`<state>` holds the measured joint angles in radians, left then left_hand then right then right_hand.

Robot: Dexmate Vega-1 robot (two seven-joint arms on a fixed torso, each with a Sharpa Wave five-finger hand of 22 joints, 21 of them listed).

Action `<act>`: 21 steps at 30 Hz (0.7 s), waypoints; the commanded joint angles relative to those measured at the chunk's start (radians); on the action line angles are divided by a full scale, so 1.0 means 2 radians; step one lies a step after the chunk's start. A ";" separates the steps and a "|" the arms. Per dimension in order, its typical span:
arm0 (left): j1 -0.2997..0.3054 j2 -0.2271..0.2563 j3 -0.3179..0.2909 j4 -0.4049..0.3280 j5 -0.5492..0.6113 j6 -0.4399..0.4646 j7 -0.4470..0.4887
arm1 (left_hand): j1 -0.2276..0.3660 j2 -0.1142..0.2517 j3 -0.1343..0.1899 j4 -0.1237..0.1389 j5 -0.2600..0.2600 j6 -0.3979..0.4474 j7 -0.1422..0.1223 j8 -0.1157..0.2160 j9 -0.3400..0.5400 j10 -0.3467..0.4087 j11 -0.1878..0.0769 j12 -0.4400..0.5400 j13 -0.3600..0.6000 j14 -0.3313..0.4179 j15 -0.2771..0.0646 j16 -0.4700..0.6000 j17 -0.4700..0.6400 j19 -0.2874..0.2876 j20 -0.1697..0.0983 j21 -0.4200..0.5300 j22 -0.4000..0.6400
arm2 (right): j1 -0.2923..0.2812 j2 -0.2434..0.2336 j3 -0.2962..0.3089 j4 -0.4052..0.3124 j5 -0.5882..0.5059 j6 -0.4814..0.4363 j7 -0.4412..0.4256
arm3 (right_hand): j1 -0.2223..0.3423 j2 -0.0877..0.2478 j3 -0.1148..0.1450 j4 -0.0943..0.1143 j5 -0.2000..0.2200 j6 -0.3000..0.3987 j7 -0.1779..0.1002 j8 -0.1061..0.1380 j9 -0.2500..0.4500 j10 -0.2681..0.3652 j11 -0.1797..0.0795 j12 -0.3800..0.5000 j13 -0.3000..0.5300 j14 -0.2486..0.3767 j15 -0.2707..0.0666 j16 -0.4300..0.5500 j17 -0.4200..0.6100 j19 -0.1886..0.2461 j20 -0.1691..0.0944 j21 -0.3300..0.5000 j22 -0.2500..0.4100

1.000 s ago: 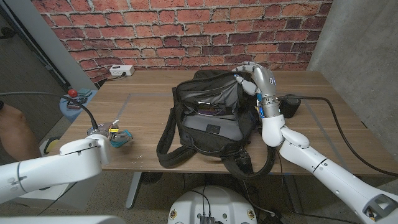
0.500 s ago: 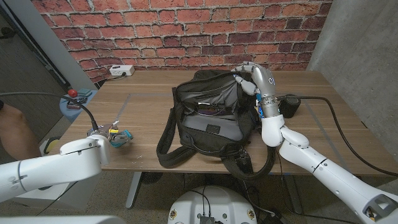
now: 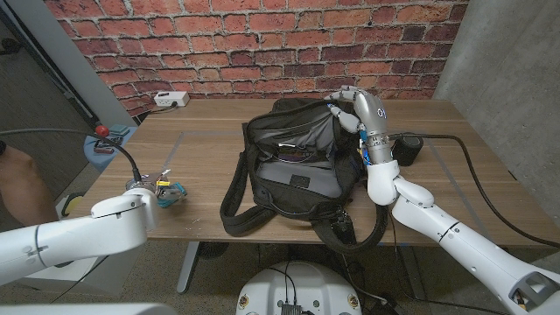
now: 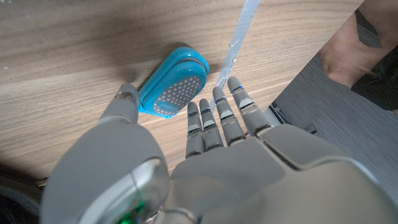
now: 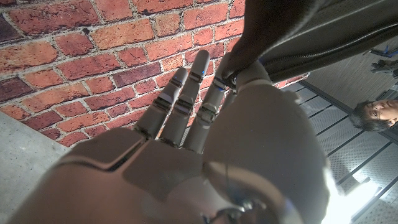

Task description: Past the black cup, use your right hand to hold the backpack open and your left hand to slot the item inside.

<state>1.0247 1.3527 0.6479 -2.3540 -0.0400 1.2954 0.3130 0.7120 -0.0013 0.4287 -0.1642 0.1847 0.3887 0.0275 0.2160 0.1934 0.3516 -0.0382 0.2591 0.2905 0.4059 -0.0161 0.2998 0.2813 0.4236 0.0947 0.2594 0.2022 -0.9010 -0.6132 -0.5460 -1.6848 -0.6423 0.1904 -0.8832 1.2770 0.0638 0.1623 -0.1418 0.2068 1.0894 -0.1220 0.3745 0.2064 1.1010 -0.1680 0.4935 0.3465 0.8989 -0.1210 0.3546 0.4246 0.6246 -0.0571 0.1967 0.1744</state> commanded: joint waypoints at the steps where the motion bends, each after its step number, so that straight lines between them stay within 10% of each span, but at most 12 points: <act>1: -0.039 -0.020 0.053 0.018 0.050 0.001 -0.022 | 0.016 0.001 0.002 -0.005 0.002 0.014 0.001 0.007 0.001 0.012 -0.002 0.008 0.004 0.011 -0.001 0.006 0.002 0.010 0.000 0.006 0.002 | 0.000 0.002 0.001 0.002 0.003 -0.004 -0.002 | 0.006 0.008 -0.001 0.000 0.004 0.005 -0.001 0.001 0.003 0.004 -0.003 0.000 0.002 0.005 -0.060 0.000 0.002 0.002 -0.063 0.004 0.001; 21: -0.024 -0.042 0.052 0.024 0.085 0.013 0.001 | 0.074 -0.012 0.004 0.000 0.006 0.135 -0.029 0.033 0.006 0.112 -0.040 0.069 0.031 0.073 -0.010 0.024 0.001 0.041 -0.004 0.020 0.003 | 0.004 0.006 -0.001 0.009 0.007 -0.007 -0.004 | 0.007 0.009 -0.003 0.000 0.004 0.005 0.001 0.000 0.003 0.005 -0.002 -0.001 0.002 0.006 -0.060 -0.003 0.003 0.002 -0.063 0.004 0.001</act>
<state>0.9595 1.2842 0.7603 -2.3063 0.1046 1.3033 0.2928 0.8481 -0.0234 0.4316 -0.1717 0.1926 0.6260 -0.0216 0.2720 0.1997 0.5468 -0.1136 0.3814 0.3450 0.5380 -0.0396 0.3524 0.2874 0.4950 0.0840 0.2941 0.2073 -0.9014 -0.6076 -0.5442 -1.6786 -0.6326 0.1776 -0.8870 1.2784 0.0625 0.1623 -0.1418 0.2077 1.0911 -0.1236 0.3689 0.2072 1.1033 -0.1702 0.4897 0.3452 0.8989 -0.1210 0.3546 0.4274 0.6246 -0.0571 0.1967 0.1744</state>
